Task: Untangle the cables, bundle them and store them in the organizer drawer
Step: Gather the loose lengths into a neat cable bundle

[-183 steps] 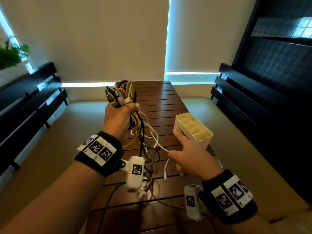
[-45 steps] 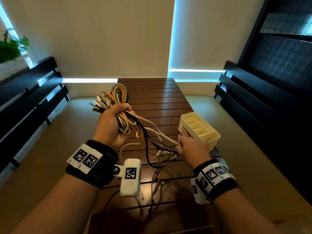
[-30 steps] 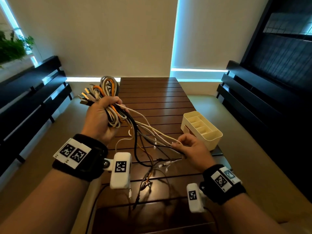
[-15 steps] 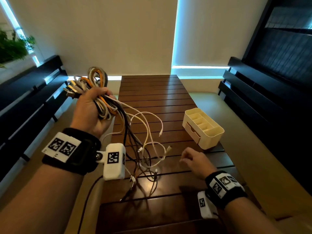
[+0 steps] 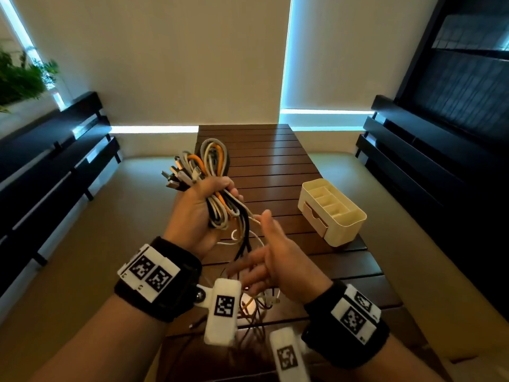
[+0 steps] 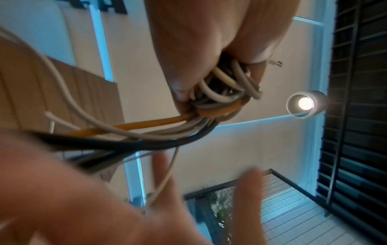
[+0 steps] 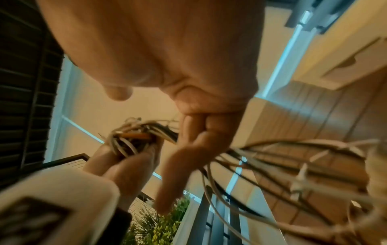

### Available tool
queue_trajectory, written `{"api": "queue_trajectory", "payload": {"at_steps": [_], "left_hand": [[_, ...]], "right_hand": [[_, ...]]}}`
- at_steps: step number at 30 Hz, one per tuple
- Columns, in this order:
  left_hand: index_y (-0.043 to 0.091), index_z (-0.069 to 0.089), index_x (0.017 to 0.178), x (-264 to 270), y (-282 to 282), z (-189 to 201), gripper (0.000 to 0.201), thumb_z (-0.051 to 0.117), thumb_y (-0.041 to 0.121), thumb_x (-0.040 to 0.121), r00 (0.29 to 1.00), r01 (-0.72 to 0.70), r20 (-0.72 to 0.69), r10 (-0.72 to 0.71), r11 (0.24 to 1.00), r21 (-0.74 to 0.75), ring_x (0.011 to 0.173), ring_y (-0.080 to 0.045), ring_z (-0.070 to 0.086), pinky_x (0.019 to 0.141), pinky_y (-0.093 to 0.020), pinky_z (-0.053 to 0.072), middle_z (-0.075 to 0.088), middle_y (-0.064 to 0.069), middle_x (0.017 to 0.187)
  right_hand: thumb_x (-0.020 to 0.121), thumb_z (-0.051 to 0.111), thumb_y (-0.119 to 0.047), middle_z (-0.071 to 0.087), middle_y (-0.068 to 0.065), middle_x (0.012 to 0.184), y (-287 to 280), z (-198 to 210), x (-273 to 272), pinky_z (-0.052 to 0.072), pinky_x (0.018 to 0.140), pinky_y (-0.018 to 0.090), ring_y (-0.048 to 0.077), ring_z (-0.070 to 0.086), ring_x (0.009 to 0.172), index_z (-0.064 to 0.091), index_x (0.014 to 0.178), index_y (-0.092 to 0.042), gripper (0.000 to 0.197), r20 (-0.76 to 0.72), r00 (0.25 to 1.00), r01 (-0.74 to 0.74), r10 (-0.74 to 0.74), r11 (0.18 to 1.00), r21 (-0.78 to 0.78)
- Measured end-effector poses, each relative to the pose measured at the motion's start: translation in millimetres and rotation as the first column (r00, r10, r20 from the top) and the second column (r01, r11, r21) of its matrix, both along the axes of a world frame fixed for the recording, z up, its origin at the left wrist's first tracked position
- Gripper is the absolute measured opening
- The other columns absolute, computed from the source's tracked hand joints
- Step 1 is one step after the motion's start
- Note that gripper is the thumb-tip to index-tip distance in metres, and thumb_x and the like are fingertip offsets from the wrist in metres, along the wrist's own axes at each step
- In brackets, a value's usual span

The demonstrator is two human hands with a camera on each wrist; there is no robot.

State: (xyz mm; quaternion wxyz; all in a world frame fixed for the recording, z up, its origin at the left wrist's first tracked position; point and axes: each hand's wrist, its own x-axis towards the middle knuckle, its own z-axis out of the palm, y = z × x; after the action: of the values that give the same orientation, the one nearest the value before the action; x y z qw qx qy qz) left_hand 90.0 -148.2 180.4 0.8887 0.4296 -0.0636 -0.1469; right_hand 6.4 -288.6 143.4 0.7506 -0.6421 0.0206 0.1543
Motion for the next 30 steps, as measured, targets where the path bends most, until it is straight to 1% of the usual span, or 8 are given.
{"api": "queue_trajectory", "payload": {"at_steps": [4, 10, 15, 18, 22, 25, 28, 30], "left_hand": [[0.008, 0.060, 0.075, -24.6, -9.6, -5.7, 0.010, 0.066, 0.016, 0.076, 0.978, 0.161, -0.111, -0.177, 0.976, -0.145, 0.070, -0.020, 0.059, 0.071, -0.031, 0.056, 0.057, -0.006, 0.070], [0.005, 0.056, 0.073, -45.3, -9.0, -18.3, 0.008, 0.053, 0.008, 0.081, 0.964, 0.087, -0.224, -0.142, 0.967, -0.240, 0.055, -0.014, 0.057, 0.060, -0.027, 0.055, 0.052, -0.004, 0.062], [0.004, 0.062, 0.067, -50.2, -5.0, -23.7, 0.012, 0.055, 0.005, 0.077, 0.946, 0.119, -0.288, -0.148, 0.986, -0.115, 0.054, -0.013, 0.055, 0.057, -0.026, 0.054, 0.055, -0.007, 0.067], [-0.005, 0.072, 0.096, -55.8, -9.6, -24.2, 0.025, 0.054, 0.004, 0.080, 0.941, 0.185, -0.273, -0.200, 0.980, -0.080, 0.064, -0.017, 0.058, 0.066, -0.031, 0.055, 0.063, -0.012, 0.079], [-0.008, 0.060, 0.122, -57.5, -13.7, -31.0, 0.046, 0.064, 0.006, 0.078, 0.949, 0.166, -0.277, -0.151, 0.986, 0.031, 0.076, -0.035, 0.062, 0.072, -0.042, 0.054, 0.062, -0.026, 0.099], [-0.011, 0.060, 0.120, -58.8, -16.7, -31.9, 0.046, 0.066, 0.003, 0.077, 0.952, 0.152, -0.282, -0.120, 0.984, 0.096, 0.095, -0.046, 0.059, 0.088, -0.056, 0.049, 0.062, -0.037, 0.113], [-0.006, 0.065, 0.117, -59.5, -18.6, -33.1, 0.039, 0.061, 0.002, 0.080, 0.955, 0.150, -0.275, -0.108, 0.979, 0.135, 0.093, -0.044, 0.064, 0.079, -0.051, 0.056, 0.064, -0.034, 0.116], [-0.007, 0.064, 0.119, -61.5, -20.4, -35.6, 0.042, 0.064, 0.003, 0.078, 0.954, 0.164, -0.273, -0.121, 0.976, 0.142, 0.086, -0.041, 0.067, 0.069, -0.046, 0.058, 0.064, -0.034, 0.116]], "right_hand": [[0.096, 0.049, -0.054, 0.069, 0.024, 0.115, 1.6, 2.3, 12.0, 0.059, 0.064, 0.045, 0.039, 0.069, 0.087, 0.029, 0.143, -0.033, 0.055, -0.144, 0.983, 0.164, -0.116, 0.909, 0.382], [0.087, 0.057, 0.018, 0.057, 0.023, 0.109, -9.5, 2.9, 23.2, 0.061, 0.072, 0.046, 0.028, 0.065, 0.085, 0.040, 0.129, -0.031, 0.067, -0.002, 0.899, 0.408, -0.437, 0.838, 0.361], [0.086, 0.063, 0.011, 0.063, 0.012, 0.100, -14.6, -2.4, 18.6, 0.054, 0.088, 0.064, 0.040, 0.068, 0.091, 0.045, 0.116, -0.050, 0.070, 0.182, 0.915, 0.347, -0.360, 0.932, 0.103], [0.089, 0.060, 0.009, 0.060, 0.011, 0.101, -11.1, 4.4, 14.7, 0.060, 0.069, 0.043, 0.029, 0.071, 0.079, 0.042, 0.122, -0.045, 0.066, 0.180, 0.923, 0.297, -0.340, 0.927, 0.228], [0.075, 0.064, 0.001, 0.061, 0.031, 0.118, -7.1, 12.0, 10.7, 0.057, 0.079, 0.054, 0.044, 0.069, 0.094, 0.041, 0.132, -0.041, 0.074, 0.093, 0.936, 0.269, -0.340, 0.858, 0.437], [0.079, 0.064, -0.001, 0.073, 0.025, 0.102, -7.2, 13.6, 3.8, 0.060, 0.076, 0.051, 0.043, 0.070, 0.094, 0.035, 0.138, -0.042, 0.077, 0.109, 0.942, 0.231, -0.316, 0.851, 0.472], [0.083, 0.060, -0.019, 0.076, 0.012, 0.098, -3.9, 15.7, -3.0, 0.061, 0.075, 0.043, 0.032, 0.073, 0.094, 0.030, 0.141, -0.045, 0.070, 0.151, 0.935, 0.235, -0.321, 0.879, 0.416], [0.083, 0.062, -0.037, 0.070, 0.012, 0.120, -0.3, 13.5, -2.6, 0.058, 0.083, 0.044, 0.029, 0.070, 0.106, 0.027, 0.141, -0.054, 0.070, 0.138, 0.938, 0.261, -0.318, 0.909, 0.324]]}}
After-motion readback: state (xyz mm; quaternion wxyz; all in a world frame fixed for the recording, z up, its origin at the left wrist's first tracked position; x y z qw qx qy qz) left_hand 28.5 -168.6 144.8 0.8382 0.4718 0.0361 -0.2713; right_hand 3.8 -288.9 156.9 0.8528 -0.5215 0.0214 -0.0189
